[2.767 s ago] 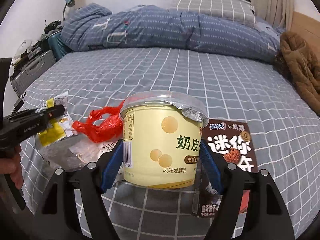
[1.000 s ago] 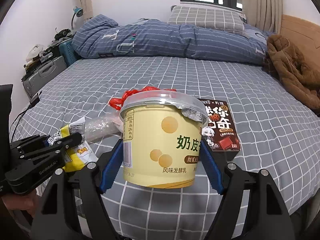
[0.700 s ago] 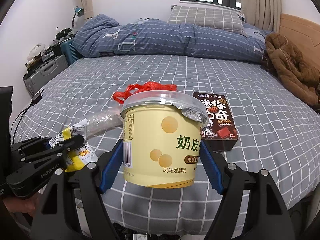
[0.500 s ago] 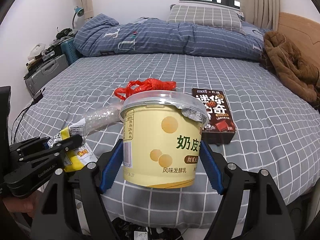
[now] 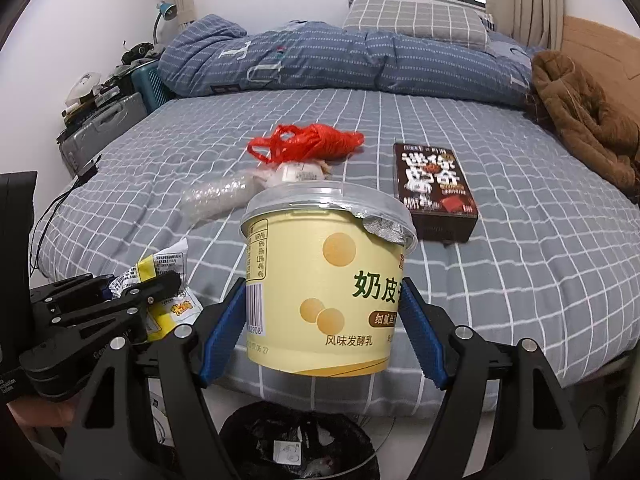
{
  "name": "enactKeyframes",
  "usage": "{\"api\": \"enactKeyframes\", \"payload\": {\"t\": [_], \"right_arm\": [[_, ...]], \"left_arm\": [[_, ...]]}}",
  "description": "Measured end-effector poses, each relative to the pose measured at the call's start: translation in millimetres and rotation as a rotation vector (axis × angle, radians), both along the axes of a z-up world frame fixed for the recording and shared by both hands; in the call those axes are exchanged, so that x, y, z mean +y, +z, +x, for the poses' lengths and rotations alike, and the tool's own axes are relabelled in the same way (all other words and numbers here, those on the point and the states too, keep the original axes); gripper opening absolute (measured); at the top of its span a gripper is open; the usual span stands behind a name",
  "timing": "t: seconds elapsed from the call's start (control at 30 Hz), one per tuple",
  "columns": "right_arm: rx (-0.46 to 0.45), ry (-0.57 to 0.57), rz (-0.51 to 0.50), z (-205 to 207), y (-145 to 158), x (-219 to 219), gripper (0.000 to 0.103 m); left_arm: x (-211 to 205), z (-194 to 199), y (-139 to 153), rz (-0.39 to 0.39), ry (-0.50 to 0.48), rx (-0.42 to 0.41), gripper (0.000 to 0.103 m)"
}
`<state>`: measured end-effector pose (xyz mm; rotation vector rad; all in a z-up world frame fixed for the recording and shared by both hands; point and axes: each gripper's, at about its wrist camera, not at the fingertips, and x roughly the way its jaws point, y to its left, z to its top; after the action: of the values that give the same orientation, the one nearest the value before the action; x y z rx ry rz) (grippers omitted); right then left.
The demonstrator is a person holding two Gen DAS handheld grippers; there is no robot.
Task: Collect trash
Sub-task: 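Carry the yellow wrapper and yogurt cup in both tools toward the bin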
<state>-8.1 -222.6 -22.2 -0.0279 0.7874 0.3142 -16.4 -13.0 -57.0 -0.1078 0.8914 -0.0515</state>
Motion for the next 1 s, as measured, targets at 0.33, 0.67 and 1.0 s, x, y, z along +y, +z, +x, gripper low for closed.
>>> {"api": "enactKeyframes", "payload": {"t": [0.33,0.67,1.0], "right_arm": [[0.031,0.013,0.005,-28.8,-9.7,0.6,0.071],[0.093,0.018,-0.018,-54.9,-36.4,3.8,0.071],[0.192,-0.004,-0.028,-76.6,-74.8,-4.5,0.071]], "left_arm": [[-4.6,-32.6,-5.7,0.016,0.01,0.019,0.024],[-3.0,-61.1,-28.0,0.009,0.023,0.069,0.024],[1.4,-87.6,-55.7,0.0,0.038,0.136,0.024]]}}
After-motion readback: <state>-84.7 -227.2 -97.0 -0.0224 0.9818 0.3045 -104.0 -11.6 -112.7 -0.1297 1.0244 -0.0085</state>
